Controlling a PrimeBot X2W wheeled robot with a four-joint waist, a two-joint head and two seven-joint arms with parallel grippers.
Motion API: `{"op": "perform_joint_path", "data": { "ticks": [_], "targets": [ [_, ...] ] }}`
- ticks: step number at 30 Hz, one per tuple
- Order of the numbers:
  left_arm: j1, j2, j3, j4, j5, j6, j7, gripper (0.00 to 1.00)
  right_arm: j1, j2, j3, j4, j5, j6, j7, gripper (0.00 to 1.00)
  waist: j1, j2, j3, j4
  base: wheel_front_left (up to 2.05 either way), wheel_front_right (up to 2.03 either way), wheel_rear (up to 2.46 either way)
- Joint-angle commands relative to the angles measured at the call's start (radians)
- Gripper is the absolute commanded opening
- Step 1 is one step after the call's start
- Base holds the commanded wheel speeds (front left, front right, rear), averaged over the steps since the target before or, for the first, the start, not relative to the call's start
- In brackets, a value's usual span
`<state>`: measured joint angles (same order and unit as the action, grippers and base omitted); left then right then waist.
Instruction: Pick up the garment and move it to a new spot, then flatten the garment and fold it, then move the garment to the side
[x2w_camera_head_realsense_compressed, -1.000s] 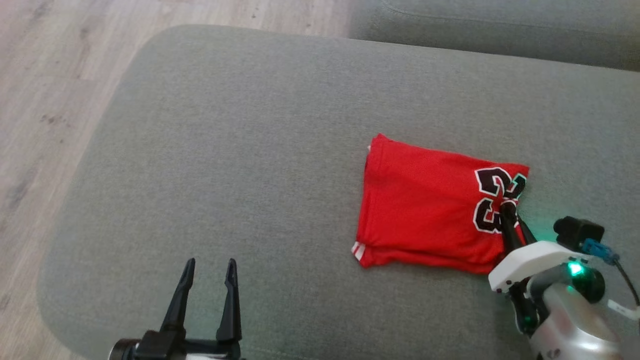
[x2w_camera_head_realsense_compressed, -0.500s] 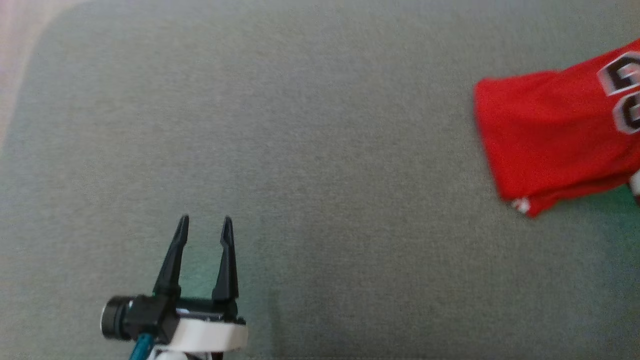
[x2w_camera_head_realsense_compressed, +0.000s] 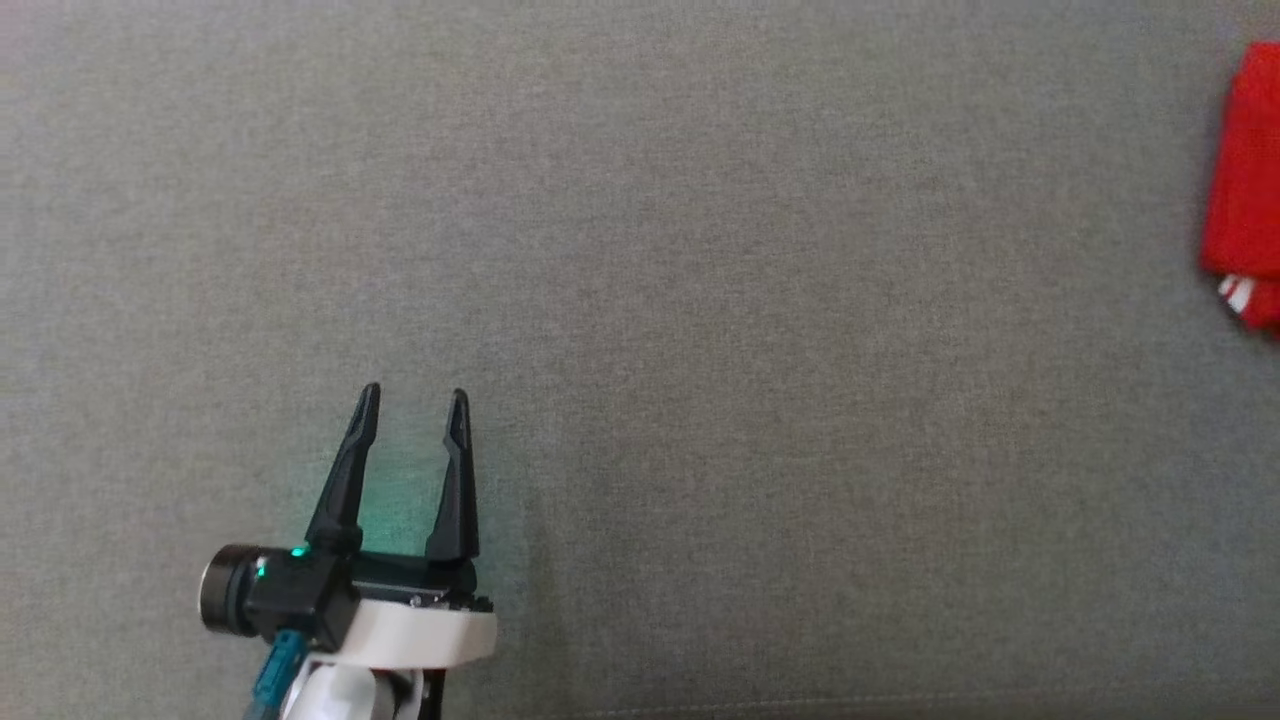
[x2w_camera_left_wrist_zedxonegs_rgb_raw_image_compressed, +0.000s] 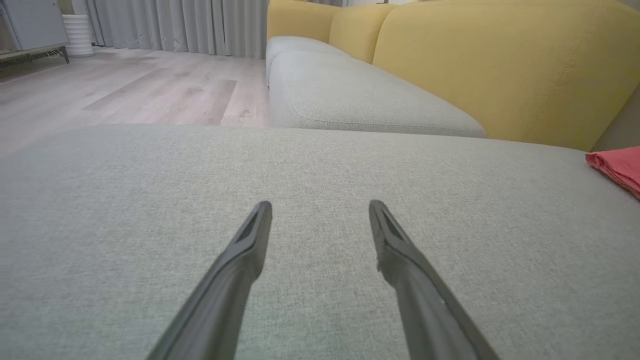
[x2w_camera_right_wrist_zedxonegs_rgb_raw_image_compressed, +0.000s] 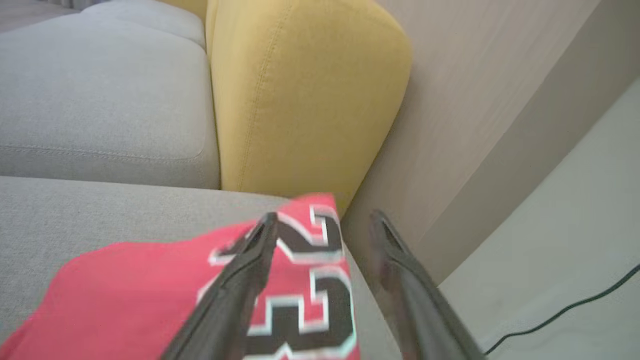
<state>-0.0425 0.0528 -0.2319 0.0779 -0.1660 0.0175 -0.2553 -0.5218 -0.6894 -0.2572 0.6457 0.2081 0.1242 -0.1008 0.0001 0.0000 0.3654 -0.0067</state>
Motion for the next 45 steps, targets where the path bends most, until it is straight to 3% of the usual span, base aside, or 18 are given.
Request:
{"op": "perform_joint_path", "data": {
  "ticks": [1, 5, 6, 8, 13, 17, 21, 25, 33, 42, 43, 45],
  "targets": [
    [-0.027, -0.003, 0.029, -0.024, 0.001, 0.007, -0.006, 1.00, 0.036, -0.017, -0.029, -0.069, -0.057, 0.007, -0.008, 1.00, -0.0001, 0.0000, -0.022, 0.007, 0.00, 0.00, 0.00],
    [-0.021, -0.003, 0.029, -0.022, -0.007, 0.035, -0.006, 1.00, 0.076, 0.112, -0.079, -0.162, -0.174, 0.007, -0.051, 1.00, -0.0001, 0.0000, -0.084, 0.024, 0.00, 0.00, 0.00],
    [-0.021, -0.003, 0.029, -0.022, -0.007, 0.035, -0.006, 1.00, 0.076, 0.112, -0.079, -0.162, -0.174, 0.007, -0.051, 1.00, -0.0001, 0.0000, -0.084, 0.024, 0.00, 0.00, 0.00],
    [-0.010, -0.003, 0.030, -0.022, -0.011, 0.053, -0.006, 1.00, 0.115, 0.202, -0.070, -0.198, -0.203, 0.007, -0.069, 1.00, -0.0001, 0.0000, -0.130, 0.035, 0.00, 0.00, 0.00],
    [0.040, -0.003, 0.028, -0.015, -0.033, 0.085, -0.006, 1.00, 0.238, 0.387, 0.078, -0.249, -0.164, 0.007, -0.120, 1.00, -0.0001, 0.0000, -0.265, 0.063, 0.00, 0.00, 0.00],
    [0.087, -0.003, 0.024, 0.001, -0.033, 0.104, -0.006, 1.00, 0.354, 0.484, 0.236, -0.262, -0.078, 0.007, -0.152, 1.00, -0.0001, 0.0000, -0.368, 0.090, 0.00, 0.00, 0.00],
    [0.116, -0.003, 0.028, 0.008, -0.021, 0.117, -0.006, 1.00, 0.442, 0.530, 0.355, -0.304, 0.027, 0.007, -0.160, 1.00, -0.0001, 0.0000, -0.427, 0.110, 0.00, 0.00, 0.00],
    [0.140, -0.003, 0.033, 0.023, -0.004, 0.131, -0.006, 1.00, 0.539, 0.572, 0.395, -0.377, 0.049, 0.007, -0.161, 1.00, -0.0001, 0.0000, -0.466, 0.126, 0.00, 0.00, 0.00],
    [0.169, -0.003, 0.035, 0.006, 0.042, 0.065, -0.006, 1.00, 0.670, 0.628, 0.350, -0.462, -0.038, 0.007, -0.161, 1.00, -0.0001, 0.0000, -0.493, 0.132, 0.00, 0.00, 0.00],
    [0.174, -0.003, 0.034, 0.007, 0.053, 0.057, -0.006, 1.00, 0.685, 0.638, 0.350, -0.469, -0.050, 0.007, -0.161, 1.00, -0.0001, 0.0000, -0.493, 0.099, 0.00, 0.00, 0.00],
    [0.212, 0.000, 0.004, 0.046, 0.046, 0.061, 0.000, 0.00, 0.719, 0.645, 0.325, -0.433, -0.042, 0.000, -0.147, 0.00, -0.0001, 0.0000, -0.493, 0.100, 0.00, 0.00, 0.00],
    [0.218, 0.000, 0.002, 0.077, 0.046, 0.061, 0.001, 0.00, 0.723, 0.645, 0.326, -0.402, -0.042, 0.000, -0.146, 0.00, -0.0001, 0.0000, -0.493, 0.100, 0.00, 0.00, 0.00]
  ]
}}
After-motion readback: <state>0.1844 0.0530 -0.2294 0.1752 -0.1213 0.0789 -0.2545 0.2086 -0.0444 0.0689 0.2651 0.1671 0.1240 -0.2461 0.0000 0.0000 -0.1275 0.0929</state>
